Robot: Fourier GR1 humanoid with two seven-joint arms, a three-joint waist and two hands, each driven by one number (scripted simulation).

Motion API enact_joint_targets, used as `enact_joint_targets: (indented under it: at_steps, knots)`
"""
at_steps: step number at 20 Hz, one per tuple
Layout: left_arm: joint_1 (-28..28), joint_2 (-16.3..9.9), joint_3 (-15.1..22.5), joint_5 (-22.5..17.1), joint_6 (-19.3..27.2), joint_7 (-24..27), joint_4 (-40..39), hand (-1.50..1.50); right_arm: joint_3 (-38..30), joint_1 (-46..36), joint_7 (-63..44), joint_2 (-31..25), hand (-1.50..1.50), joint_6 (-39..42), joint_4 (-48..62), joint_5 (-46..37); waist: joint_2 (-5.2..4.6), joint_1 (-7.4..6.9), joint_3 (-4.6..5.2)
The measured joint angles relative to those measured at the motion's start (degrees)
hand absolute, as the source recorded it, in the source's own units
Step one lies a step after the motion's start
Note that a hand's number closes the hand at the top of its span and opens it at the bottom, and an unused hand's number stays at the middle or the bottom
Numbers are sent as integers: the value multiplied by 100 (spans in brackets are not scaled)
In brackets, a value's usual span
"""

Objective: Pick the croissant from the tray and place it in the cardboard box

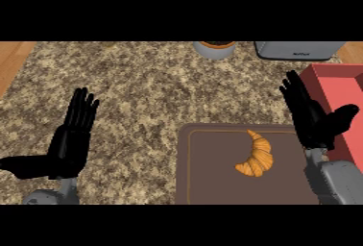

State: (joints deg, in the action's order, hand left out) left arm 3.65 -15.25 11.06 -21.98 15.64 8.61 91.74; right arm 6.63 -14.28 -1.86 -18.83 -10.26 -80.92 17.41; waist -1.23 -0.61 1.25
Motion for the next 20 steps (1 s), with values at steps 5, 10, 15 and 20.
enact_joint_targets:
  at_steps: [5, 10, 15, 20]
  knots:
    - [-137, -472, -334, -119, -137, -591, -31, 0, -201, 426, -123, -162, -150, -332, -614, -174, 110, 88, -88]
    - [-331, -905, -566, -256, -311, -1029, -169, 0, -667, 931, 347, -410, -150, -1578, -1114, -1109, 176, 310, -101]
    - [-361, -1157, -703, -442, -503, -1436, -44, 0, -371, 2008, 1358, -133, -150, -2215, -2223, -1906, 181, 274, -117]
    - [-289, -1247, -748, -470, -559, -1661, 14, 0, 192, 2901, 663, -690, -150, -2125, -3077, -2964, 162, 211, -101]
